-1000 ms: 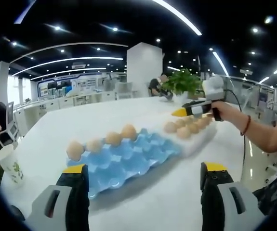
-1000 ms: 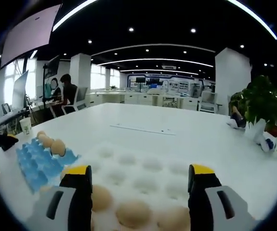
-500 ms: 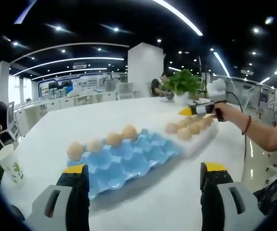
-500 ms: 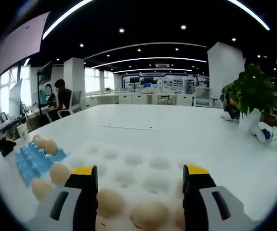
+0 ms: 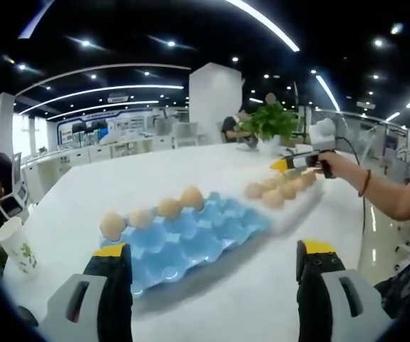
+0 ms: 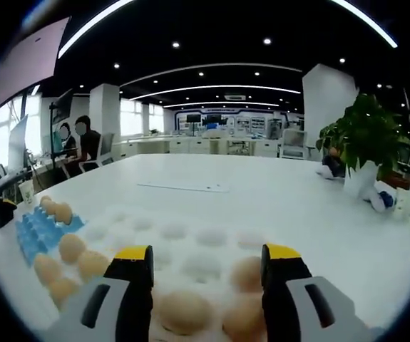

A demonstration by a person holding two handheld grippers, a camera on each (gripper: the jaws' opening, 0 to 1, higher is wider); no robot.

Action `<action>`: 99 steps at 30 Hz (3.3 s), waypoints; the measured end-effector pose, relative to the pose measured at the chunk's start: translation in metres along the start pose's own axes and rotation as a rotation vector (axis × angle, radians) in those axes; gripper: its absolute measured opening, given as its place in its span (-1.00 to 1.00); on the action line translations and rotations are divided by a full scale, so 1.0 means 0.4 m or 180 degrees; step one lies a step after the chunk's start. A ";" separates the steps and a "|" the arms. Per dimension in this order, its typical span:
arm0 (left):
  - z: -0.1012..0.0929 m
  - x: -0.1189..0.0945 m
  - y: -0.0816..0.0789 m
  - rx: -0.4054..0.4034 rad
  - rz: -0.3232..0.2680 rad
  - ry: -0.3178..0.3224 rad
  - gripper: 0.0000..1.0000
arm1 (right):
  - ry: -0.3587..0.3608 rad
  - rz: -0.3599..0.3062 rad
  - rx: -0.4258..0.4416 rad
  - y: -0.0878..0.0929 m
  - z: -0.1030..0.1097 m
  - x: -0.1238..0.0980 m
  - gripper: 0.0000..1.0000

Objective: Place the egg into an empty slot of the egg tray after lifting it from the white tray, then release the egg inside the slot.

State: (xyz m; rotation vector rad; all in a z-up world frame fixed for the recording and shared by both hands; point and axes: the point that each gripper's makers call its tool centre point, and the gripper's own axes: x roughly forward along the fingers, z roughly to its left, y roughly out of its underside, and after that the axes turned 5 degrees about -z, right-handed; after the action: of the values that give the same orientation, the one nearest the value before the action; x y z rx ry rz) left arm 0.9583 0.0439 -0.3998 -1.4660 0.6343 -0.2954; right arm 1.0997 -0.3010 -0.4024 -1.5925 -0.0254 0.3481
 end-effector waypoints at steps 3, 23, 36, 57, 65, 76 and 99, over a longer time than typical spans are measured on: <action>-0.001 -0.001 -0.002 0.0004 -0.0003 0.0002 0.96 | 0.0068 0.0040 0.0010 0.009 -0.026 0.001 0.15; 0.005 -0.003 -0.001 -0.0002 0.0005 -0.0020 0.95 | 0.0398 0.0342 0.0149 0.063 -0.101 0.006 -0.42; -0.008 0.003 0.004 -0.0016 -0.0005 0.0039 0.93 | 0.0461 0.0367 0.0154 0.062 -0.103 0.006 -0.47; -0.014 0.001 0.007 -0.0040 -0.0007 0.0059 0.94 | 0.0499 0.0047 0.0193 -0.007 -0.087 -0.019 -0.48; -0.009 -0.008 0.012 -0.0038 0.0006 0.0042 0.96 | 0.0485 0.0072 0.0184 -0.001 -0.073 -0.024 -0.48; -0.013 -0.012 0.010 -0.0022 0.0009 0.0063 0.99 | 0.0304 0.0015 0.0197 -0.021 0.007 -0.024 -0.48; 0.006 -0.032 0.003 -0.0078 -0.0062 -0.0033 1.00 | -0.0258 0.0017 0.0163 -0.036 0.202 0.021 -0.48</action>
State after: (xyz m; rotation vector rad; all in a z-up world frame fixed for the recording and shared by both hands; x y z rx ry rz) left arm 0.9493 0.0531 -0.3983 -1.4969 0.6174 -0.2959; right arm 1.0914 -0.2197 -0.3910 -1.5275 -0.0739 0.4143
